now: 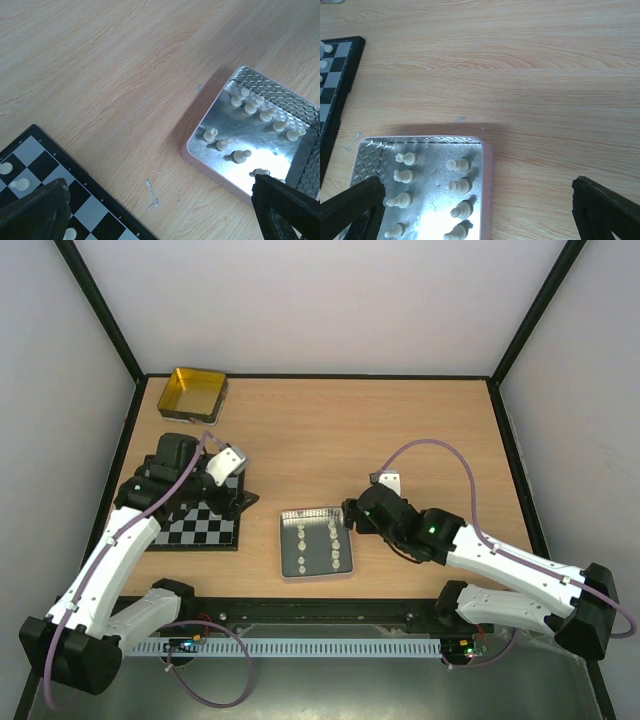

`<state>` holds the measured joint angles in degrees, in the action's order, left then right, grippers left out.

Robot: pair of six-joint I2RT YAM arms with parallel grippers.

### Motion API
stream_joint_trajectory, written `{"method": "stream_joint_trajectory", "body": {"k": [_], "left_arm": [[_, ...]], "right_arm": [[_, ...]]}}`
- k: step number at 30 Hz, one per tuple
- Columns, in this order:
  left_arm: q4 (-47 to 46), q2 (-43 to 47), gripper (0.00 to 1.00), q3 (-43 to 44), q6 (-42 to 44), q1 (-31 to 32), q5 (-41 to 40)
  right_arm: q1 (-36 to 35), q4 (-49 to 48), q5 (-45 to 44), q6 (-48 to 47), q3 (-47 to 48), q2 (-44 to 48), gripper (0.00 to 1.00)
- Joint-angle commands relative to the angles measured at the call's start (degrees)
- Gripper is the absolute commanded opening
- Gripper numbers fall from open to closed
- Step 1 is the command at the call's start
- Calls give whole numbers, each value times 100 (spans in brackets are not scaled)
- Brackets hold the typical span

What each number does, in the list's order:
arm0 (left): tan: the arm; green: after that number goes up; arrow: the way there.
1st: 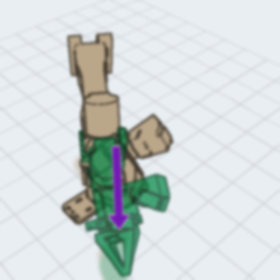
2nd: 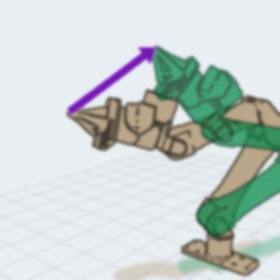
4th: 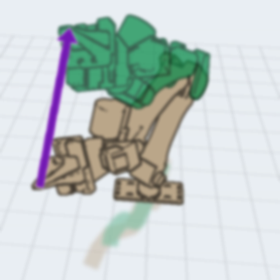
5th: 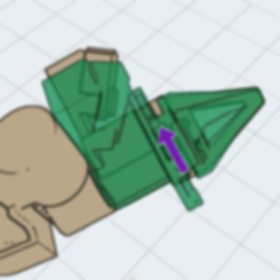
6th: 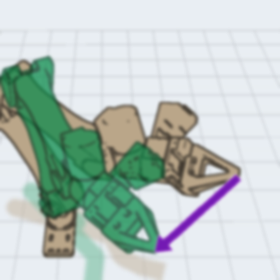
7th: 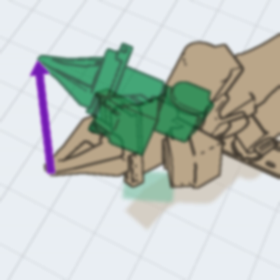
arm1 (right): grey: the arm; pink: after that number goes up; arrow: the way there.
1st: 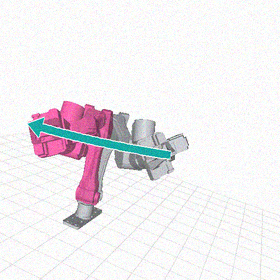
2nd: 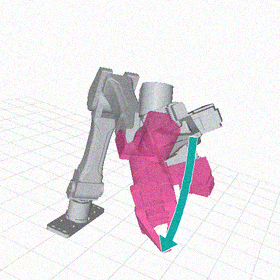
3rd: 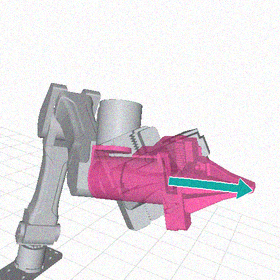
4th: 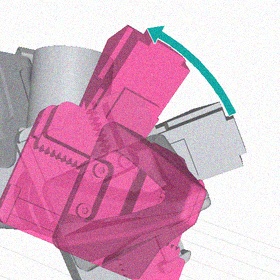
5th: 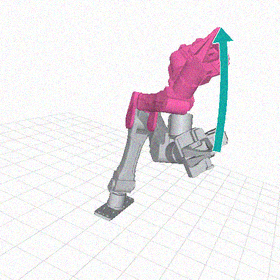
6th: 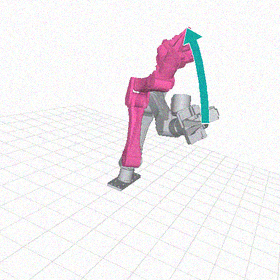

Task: Set up the chess pieces on the board
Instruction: Move the storage box to the center of the board.

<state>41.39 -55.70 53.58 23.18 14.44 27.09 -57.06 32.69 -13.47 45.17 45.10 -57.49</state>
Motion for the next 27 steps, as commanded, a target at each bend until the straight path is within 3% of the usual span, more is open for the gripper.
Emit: {"method": "stream_joint_trajectory", "body": {"k": [1,15,22,25,27], "left_arm": [[-34,-33,98,20,12,-18,108],[-79,-101,98,40,-83,-11,-38],[-226,-95,97,142,-338,-127,-753],[-173,-200,97,225,-373,-426,-671],[-181,-278,96,212,-388,-621,-648]], "right_arm": [[-79,-126,-21,-105,-1,68,98],[-86,-147,27,84,-151,127,97],[-95,-56,94,327,-244,-167,97],[-97,-378,478,366,-543,-458,99],[-95,-638,1056,397,-674,-759,95]]}}
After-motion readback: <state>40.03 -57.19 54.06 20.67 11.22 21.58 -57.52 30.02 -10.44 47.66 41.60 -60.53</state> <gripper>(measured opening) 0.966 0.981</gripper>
